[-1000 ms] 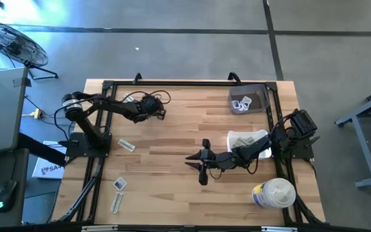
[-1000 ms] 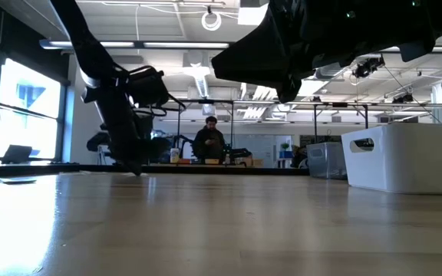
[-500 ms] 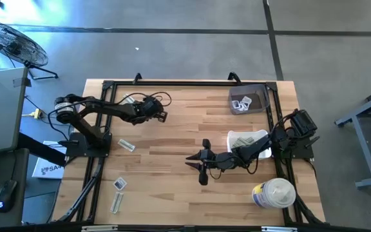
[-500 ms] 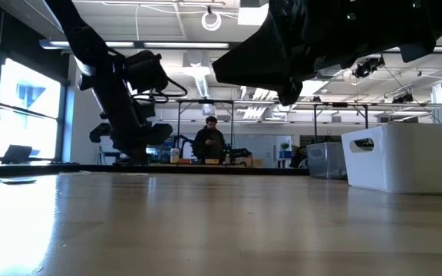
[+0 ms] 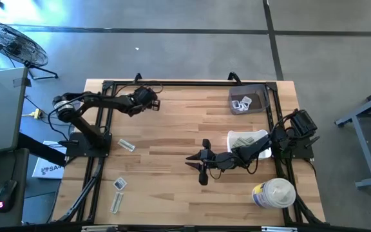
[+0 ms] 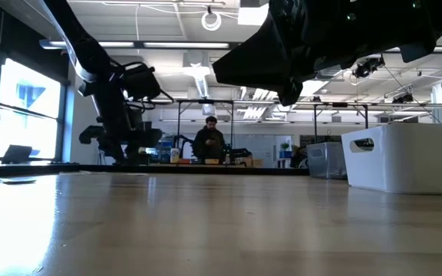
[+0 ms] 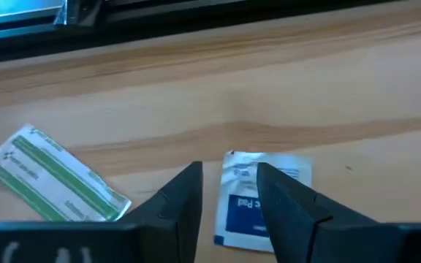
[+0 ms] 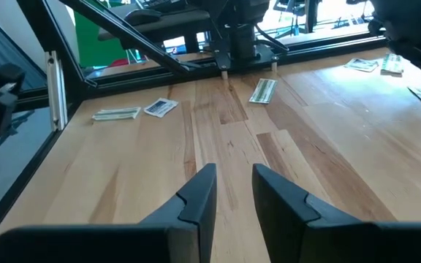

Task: Pick & Place First Aid Supplies
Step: Put the alcohol pad into the black bin

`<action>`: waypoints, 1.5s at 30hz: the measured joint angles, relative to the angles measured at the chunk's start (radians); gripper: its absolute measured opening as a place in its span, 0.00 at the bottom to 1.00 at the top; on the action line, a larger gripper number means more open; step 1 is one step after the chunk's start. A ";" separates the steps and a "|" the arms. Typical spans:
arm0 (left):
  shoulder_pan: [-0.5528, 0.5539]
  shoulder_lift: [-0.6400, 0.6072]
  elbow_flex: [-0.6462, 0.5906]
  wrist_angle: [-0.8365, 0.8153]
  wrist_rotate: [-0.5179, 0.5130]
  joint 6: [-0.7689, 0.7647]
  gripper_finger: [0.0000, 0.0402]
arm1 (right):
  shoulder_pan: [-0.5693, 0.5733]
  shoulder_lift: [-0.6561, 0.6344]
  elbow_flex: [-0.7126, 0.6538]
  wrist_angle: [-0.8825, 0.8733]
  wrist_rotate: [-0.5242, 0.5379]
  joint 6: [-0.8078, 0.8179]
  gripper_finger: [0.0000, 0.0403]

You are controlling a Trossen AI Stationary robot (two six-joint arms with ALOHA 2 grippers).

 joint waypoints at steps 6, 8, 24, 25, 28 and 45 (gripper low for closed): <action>0.030 0.063 0.000 0.060 0.033 0.033 0.30 | 0.000 0.000 0.000 -0.003 0.000 0.000 0.21; 0.034 0.092 0.001 0.091 0.035 0.039 0.29 | 0.000 0.000 0.000 -0.006 -0.001 0.000 0.21; 0.032 0.189 0.006 0.144 0.014 0.007 0.02 | 0.000 0.000 0.000 -0.013 -0.003 0.000 0.21; 0.031 0.190 0.006 0.143 0.014 0.007 0.01 | 0.000 0.000 0.000 -0.013 -0.003 0.000 0.21; 0.031 0.190 0.006 0.140 0.019 0.006 0.02 | 0.000 0.000 0.000 -0.015 -0.003 0.000 0.21; -0.287 -0.045 -0.003 0.154 0.085 0.042 0.00 | 0.009 0.000 0.000 -0.056 0.014 -0.062 0.21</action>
